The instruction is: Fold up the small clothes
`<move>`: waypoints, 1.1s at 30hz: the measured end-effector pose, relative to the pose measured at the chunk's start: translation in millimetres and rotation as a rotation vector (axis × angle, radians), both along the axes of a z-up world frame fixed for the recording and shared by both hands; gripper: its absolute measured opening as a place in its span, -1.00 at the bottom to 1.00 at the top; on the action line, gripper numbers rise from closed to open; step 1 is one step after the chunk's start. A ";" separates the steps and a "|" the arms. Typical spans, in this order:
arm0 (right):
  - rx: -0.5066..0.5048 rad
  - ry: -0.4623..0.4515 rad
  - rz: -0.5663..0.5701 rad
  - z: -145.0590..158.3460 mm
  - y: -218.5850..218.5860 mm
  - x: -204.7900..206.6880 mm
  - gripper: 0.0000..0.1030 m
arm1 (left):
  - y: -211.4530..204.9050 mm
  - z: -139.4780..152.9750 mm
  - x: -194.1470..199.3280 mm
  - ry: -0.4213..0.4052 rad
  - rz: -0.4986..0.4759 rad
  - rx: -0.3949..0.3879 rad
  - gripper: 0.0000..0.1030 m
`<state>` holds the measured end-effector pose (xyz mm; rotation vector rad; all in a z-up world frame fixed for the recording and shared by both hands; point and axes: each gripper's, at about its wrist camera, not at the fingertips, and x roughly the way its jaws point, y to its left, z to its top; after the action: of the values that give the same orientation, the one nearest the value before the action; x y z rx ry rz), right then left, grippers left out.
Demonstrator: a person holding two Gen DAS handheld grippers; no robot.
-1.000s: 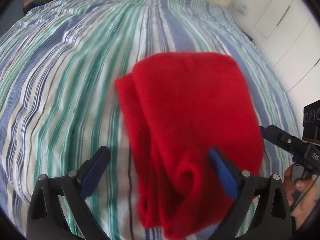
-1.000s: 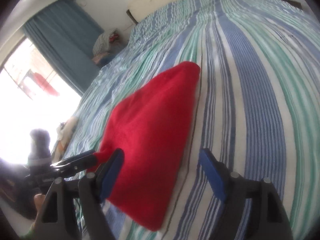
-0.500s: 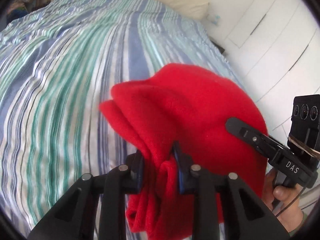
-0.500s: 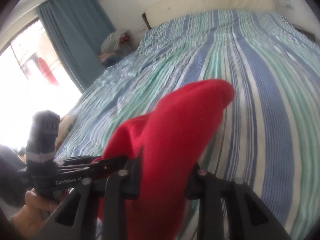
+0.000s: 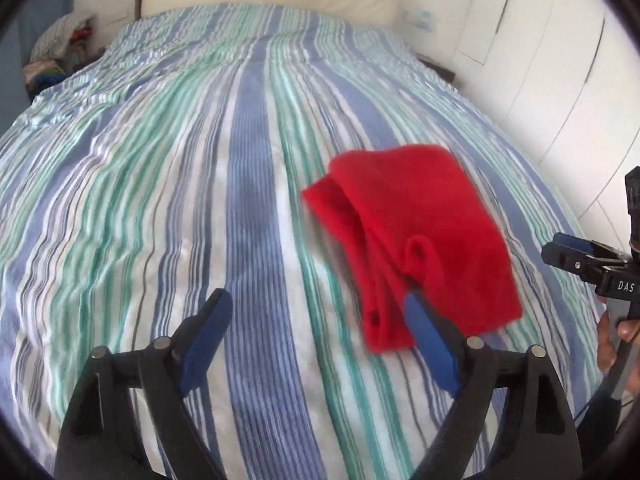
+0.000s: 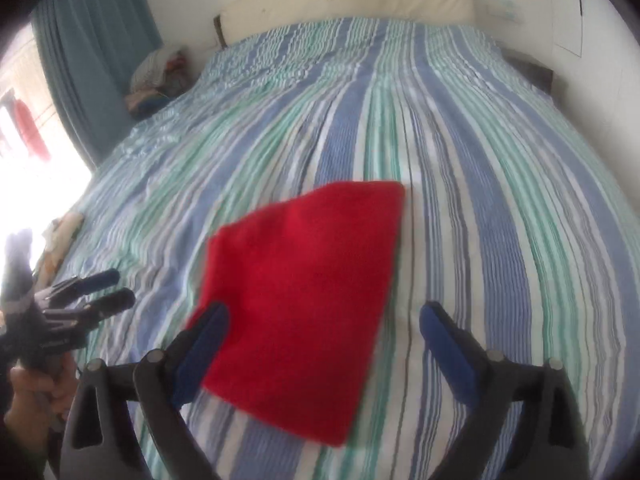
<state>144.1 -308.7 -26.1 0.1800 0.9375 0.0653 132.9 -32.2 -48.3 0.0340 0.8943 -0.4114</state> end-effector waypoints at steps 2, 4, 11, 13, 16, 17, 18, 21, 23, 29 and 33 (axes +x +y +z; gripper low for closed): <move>0.008 0.019 -0.053 -17.3 -6.0 -34.9 0.85 | -1.1 6.7 -26.1 -0.083 0.039 0.067 0.89; 0.018 0.023 -0.090 -24.1 -7.1 -64.3 0.85 | -2.3 18.0 -46.0 -0.153 0.077 0.122 0.92; -0.045 -0.030 -0.109 -4.6 25.1 -126.8 0.91 | 4.8 49.8 -76.1 -0.195 0.123 0.106 0.96; -0.071 -0.049 -0.097 2.8 34.4 -136.4 0.91 | 5.6 53.5 -81.1 -0.196 0.134 0.110 0.96; -0.116 -0.078 -0.079 14.6 47.5 -145.6 0.91 | 2.9 54.1 -85.9 -0.212 0.147 0.134 0.96; -0.129 -0.090 -0.074 18.9 50.8 -148.3 0.91 | 1.5 54.0 -88.8 -0.216 0.150 0.146 0.96; -0.140 -0.099 -0.069 22.7 53.9 -150.0 0.91 | -0.4 54.1 -90.8 -0.216 0.154 0.159 0.96; -0.166 -0.121 -0.066 33.8 61.4 -155.8 0.96 | -3.6 54.0 -94.8 -0.207 0.188 0.200 0.96; -0.192 -0.135 -0.066 41.7 68.0 -161.2 1.00 | -2.9 56.3 -98.3 -0.201 0.203 0.207 0.96; -0.199 -0.139 -0.061 61.5 83.6 -176.8 1.00 | -0.4 70.2 -112.6 -0.166 0.164 0.201 0.96; -0.224 -0.144 -0.045 73.0 96.2 -184.5 1.00 | 0.7 75.2 -122.6 -0.179 0.161 0.217 0.96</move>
<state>-40.4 -212.5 46.9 -0.0112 0.7905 -0.0679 10.3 -31.5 26.9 0.1943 0.7558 -0.1573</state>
